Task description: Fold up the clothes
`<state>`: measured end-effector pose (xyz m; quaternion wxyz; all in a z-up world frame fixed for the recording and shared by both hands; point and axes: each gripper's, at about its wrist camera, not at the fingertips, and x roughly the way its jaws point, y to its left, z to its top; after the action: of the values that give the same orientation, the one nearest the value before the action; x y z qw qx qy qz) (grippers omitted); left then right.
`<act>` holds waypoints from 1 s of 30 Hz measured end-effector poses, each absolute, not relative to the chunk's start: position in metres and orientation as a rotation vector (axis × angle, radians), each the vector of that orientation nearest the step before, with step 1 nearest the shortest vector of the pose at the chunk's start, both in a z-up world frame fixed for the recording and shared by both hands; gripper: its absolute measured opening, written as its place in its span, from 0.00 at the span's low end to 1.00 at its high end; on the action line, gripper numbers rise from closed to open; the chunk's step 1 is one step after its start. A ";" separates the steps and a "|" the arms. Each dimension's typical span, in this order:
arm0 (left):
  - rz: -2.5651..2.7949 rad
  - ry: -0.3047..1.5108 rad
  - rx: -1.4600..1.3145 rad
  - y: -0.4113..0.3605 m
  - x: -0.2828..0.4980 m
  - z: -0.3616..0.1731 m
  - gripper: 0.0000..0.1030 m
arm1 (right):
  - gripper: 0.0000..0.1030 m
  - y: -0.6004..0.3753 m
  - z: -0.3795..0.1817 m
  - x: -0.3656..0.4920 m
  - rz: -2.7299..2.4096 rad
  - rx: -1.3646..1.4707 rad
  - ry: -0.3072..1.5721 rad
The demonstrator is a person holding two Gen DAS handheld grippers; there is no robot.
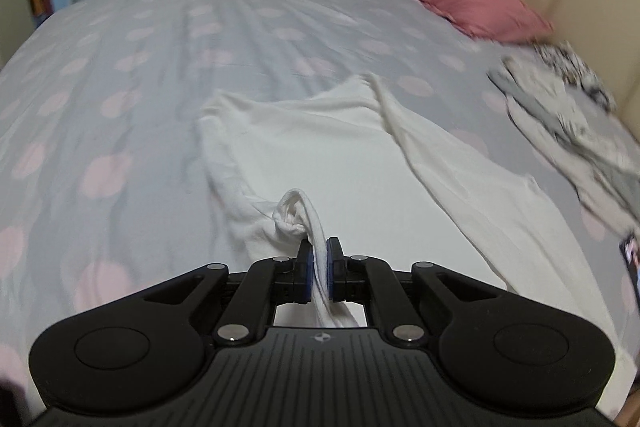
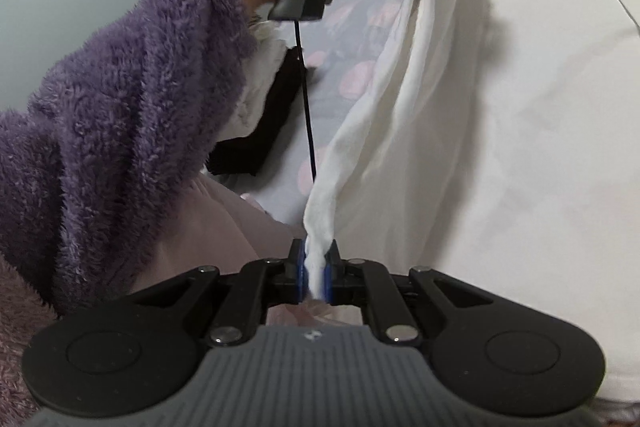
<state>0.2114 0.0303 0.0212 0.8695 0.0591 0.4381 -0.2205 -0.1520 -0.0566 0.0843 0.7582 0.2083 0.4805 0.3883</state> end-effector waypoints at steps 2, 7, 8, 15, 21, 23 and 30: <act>-0.474 0.934 0.151 0.015 0.214 0.014 0.04 | 0.11 -0.063 0.082 -0.154 0.824 0.453 1.056; -0.480 0.974 0.223 -0.011 0.219 -0.010 0.04 | 0.10 -0.077 0.075 -0.156 0.771 0.455 1.075; -0.483 0.982 0.230 -0.014 0.220 -0.014 0.04 | 0.10 -0.080 0.073 -0.155 0.759 0.457 1.084; -0.485 1.024 0.257 -0.034 0.227 -0.034 0.04 | 0.10 -0.093 0.057 -0.156 0.694 0.456 1.137; -0.489 1.033 0.267 -0.044 0.228 -0.046 0.04 | 0.09 -0.103 0.041 -0.157 0.629 0.443 1.193; -0.496 1.027 0.237 -0.043 0.228 -0.048 0.05 | 0.09 -0.105 0.036 -0.158 0.612 0.441 1.210; -0.521 0.995 0.158 -0.038 0.221 -0.033 0.21 | 0.10 -0.114 0.016 -0.156 0.569 0.427 1.260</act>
<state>0.2213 -0.0381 -0.0334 0.8435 0.0747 0.4712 -0.2466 -0.1555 -0.1138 0.0159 0.7494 0.1953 0.5765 0.2605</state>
